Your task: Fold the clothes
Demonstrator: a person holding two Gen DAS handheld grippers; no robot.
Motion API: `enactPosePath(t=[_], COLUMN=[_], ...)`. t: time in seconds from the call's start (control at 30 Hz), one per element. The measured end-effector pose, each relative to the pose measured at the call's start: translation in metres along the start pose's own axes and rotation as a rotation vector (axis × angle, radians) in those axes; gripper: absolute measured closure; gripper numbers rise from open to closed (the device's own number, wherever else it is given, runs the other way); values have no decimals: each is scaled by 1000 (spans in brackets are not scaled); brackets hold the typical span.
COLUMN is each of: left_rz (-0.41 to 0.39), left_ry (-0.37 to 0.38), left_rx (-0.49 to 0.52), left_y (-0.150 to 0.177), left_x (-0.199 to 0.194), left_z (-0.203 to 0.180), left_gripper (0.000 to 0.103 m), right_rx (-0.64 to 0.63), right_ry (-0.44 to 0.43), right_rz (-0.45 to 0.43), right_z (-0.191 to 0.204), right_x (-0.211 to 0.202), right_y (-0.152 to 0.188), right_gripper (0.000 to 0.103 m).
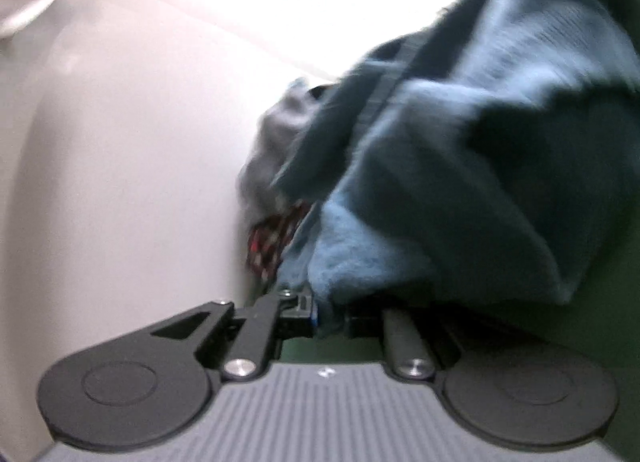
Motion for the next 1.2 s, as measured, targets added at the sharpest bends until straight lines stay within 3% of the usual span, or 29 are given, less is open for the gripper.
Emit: enactPosePath(t=[0.1,0.27,0.7,0.97,1.2], left_rz=[11,-53,-309,-470,-485], left_ry=[-63,-186,-493,-565,-556], left_rx=[-306,-564,-655,-665,-653], left_y=[-14,-31,-11,0,13], left_x=[-31,-84,-204,-313,-317], left_z=[44,104,281,354,371], left_gripper=[89,88,87,87,87], right_rx=[-32,-32,238,335,291], right_ry=[-29,-93,-350,-485,-500], right_rz=[-111,-312,-758,-964,-1062], right_z=[6,16,74,134,179], right_x=[-13,-34,-113,-181,-215], right_y=[-23,-72,-205,-244,-239], right_gripper=[80,84,84,84,84])
Point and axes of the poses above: each gripper's, at about its wrist camera, not at the fingertips, and x roughly the way its jaws point, z to its left, y to its underside, the point moved 6 cm from there along x, roughly the way its jaws point, and after that the axes turned 11 degrees about -z, right-handed, at the moved point
